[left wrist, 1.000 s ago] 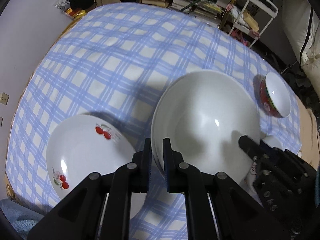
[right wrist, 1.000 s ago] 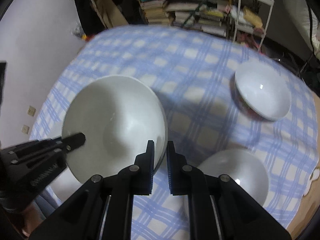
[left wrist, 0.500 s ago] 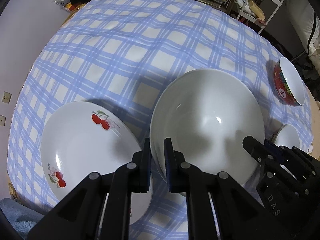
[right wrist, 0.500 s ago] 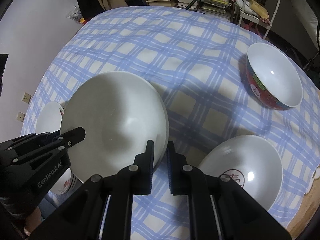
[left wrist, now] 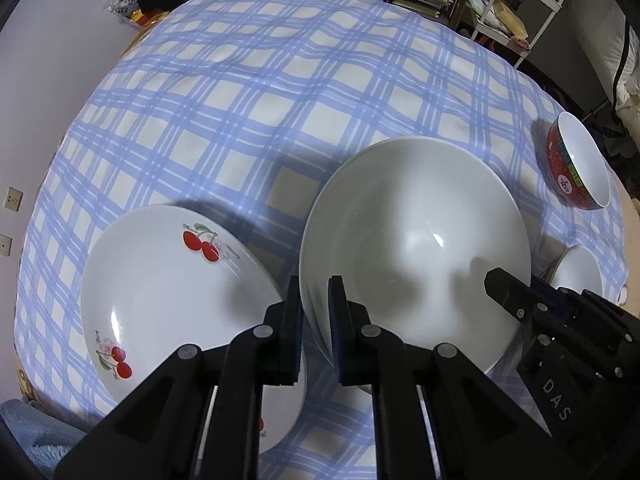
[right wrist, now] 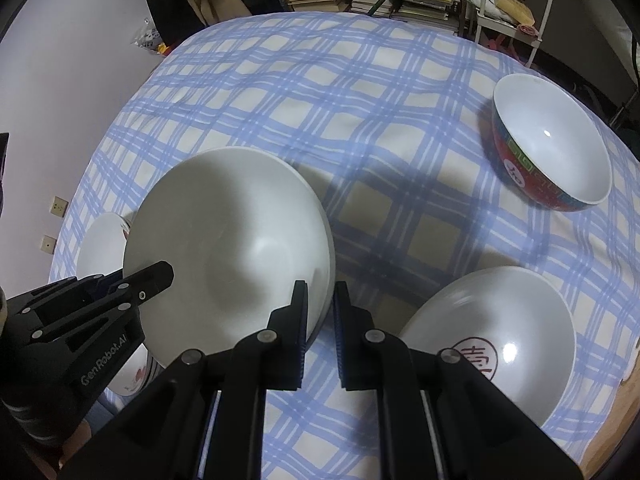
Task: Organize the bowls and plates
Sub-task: 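Lower the white bowl onto the cloth beside the plate stack and open both tools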
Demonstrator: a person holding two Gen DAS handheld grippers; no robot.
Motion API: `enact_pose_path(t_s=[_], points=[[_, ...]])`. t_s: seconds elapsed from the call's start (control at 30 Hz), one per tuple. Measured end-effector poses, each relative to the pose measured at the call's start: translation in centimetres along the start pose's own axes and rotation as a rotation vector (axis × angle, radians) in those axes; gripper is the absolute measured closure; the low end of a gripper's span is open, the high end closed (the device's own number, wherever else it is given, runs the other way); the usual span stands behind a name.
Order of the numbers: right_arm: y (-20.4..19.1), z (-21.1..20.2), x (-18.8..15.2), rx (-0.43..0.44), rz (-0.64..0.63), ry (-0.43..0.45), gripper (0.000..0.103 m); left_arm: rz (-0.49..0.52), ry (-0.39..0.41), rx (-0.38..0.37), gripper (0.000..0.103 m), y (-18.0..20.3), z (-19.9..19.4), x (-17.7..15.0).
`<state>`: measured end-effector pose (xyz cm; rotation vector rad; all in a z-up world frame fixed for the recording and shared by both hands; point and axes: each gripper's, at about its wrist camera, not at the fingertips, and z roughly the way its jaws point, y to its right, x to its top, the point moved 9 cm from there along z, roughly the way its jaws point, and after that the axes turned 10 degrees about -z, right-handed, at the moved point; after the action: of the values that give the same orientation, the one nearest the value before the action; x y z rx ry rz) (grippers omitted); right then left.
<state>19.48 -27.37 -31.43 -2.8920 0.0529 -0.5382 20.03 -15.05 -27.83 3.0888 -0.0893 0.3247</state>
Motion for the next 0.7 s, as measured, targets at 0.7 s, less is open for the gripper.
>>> enact_pose_path(t_s=[0.7], points=[[2.9,-6.4,1.3,-0.056,0.039,0.116,0.06,-0.042,0.135,-0.071,0.06,1.2,-7.7,-0.7]])
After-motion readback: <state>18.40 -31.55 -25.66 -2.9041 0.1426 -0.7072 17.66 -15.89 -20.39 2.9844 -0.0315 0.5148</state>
